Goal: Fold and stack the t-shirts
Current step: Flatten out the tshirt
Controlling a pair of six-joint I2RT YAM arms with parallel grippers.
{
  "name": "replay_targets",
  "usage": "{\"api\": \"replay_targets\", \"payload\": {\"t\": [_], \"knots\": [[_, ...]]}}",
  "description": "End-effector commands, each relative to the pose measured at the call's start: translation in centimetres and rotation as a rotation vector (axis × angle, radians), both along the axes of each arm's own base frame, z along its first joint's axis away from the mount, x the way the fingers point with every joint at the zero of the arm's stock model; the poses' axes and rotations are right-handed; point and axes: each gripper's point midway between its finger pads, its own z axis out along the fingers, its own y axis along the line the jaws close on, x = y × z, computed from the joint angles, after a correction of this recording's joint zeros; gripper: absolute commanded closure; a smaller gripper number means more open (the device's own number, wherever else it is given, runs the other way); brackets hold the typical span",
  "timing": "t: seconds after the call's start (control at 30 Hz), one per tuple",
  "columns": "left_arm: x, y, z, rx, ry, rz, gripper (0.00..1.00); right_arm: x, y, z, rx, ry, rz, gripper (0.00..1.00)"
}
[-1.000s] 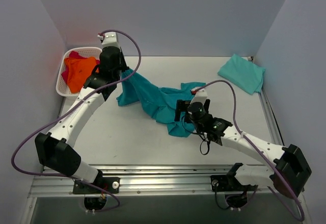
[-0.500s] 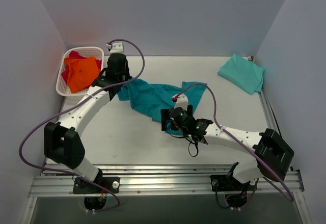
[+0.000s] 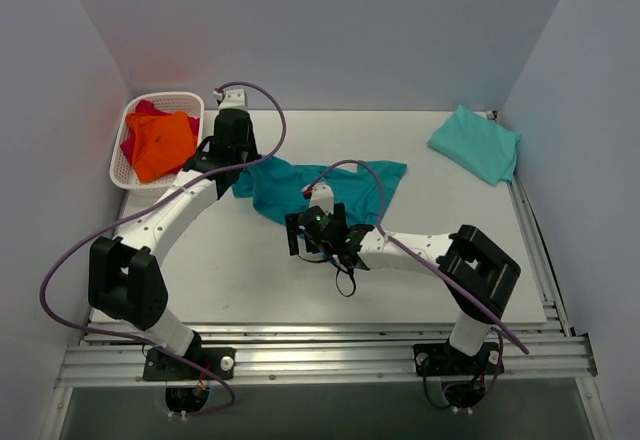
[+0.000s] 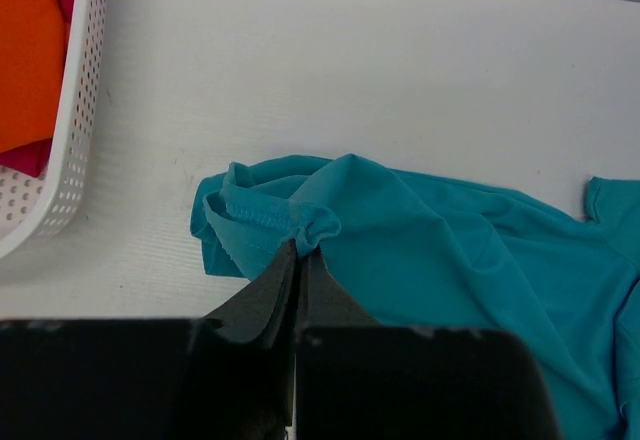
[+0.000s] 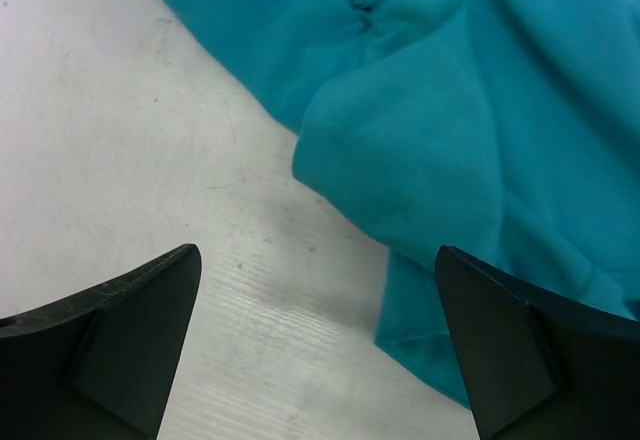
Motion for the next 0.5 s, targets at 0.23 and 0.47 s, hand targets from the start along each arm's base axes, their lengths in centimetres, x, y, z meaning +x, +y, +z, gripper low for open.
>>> {"api": "replay_targets", "payload": {"t": [0.23, 0.47], "knots": [[0.8, 0.3, 0.6, -0.038, -0.047, -0.004, 0.98, -1.0, 4.2, 0.0, 0.015, 0.012, 0.027, 0.00], [0.9, 0.2, 0.1, -0.049, -0.039, -0.014, 0.98, -0.9, 3.2, -2.6, -0.033, 0.037, -0.028, 0.00]]}}
